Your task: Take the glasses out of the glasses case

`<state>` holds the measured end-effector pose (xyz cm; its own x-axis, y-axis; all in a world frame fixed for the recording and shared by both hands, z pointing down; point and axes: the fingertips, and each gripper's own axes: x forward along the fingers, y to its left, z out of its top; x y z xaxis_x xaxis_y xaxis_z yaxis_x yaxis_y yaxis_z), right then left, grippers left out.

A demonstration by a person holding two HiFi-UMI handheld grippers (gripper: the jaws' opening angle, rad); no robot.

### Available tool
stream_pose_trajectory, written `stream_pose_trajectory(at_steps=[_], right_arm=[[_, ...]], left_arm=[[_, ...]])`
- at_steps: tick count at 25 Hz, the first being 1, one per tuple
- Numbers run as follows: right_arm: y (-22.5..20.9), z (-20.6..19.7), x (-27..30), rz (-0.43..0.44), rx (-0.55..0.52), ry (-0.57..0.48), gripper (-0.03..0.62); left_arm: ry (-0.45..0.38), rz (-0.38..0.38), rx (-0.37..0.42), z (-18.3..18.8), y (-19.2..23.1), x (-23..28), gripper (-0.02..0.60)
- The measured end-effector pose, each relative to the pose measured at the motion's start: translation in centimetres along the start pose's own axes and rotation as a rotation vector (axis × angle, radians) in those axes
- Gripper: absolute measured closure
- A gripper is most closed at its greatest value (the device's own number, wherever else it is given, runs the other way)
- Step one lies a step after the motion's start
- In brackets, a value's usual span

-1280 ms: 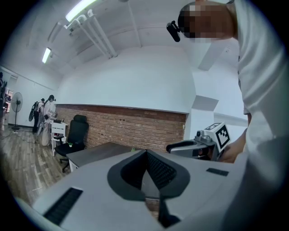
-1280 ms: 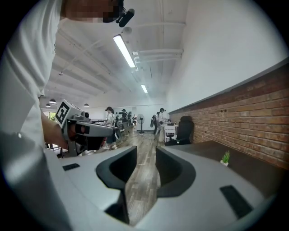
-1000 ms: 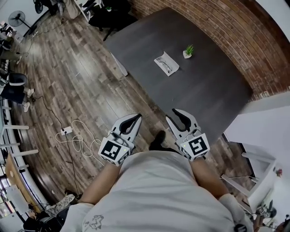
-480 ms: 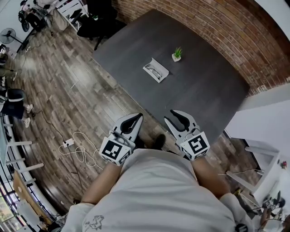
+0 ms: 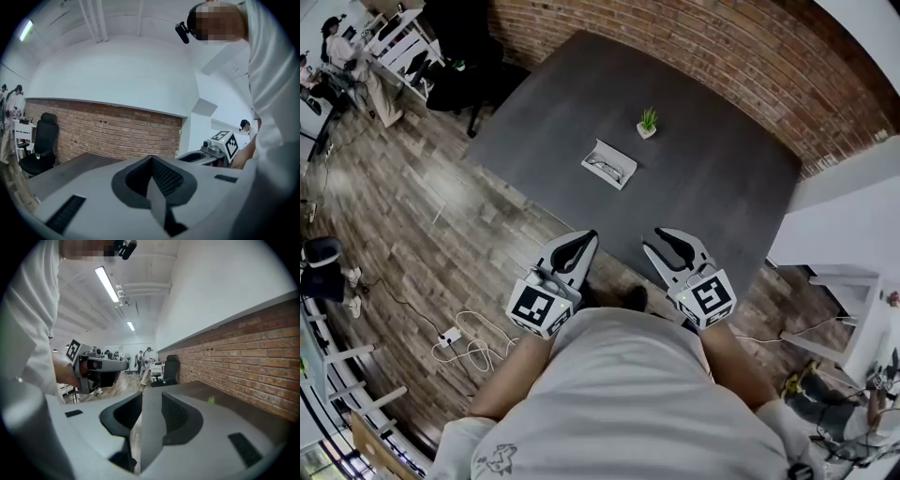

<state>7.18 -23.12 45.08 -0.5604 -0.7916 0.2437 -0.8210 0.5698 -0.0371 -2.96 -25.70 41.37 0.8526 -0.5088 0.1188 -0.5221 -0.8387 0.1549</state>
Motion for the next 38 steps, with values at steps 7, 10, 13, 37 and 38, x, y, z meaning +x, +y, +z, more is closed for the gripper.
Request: stream_pose_trajectory(at_steps=[7,10,13,37,38], right_arm=[[0.0,1.3,5.1,-0.09,-0.001,0.021,0.457],[0.5,1.8,7.6,-0.111,-0.013,0.039,0.457],[1.2,1.8,9.7,-0.136,-0.008,0.057,0.459],[-0.1,-2.3,18.9,-0.113,0.042,0.197,0.464],[-0.6,-2.5,19.3,-0.107,0.045,0.204,0.464]], left_arm=[[0.003,-0.101,0.001,1.0,5.8,0.0,0.571],[0.006,-0.146,-0.006,1.0,7.8,-0.5,0.571],[0.019,-0.183,-0.013,0.7,9.8,-1.3,0.571],[0.119,-0.263,-0.072,-2.5,16.2,-0.6,0.571],[0.126,-0.261,-0.074,-2.6,16.4,-0.2,0.571]])
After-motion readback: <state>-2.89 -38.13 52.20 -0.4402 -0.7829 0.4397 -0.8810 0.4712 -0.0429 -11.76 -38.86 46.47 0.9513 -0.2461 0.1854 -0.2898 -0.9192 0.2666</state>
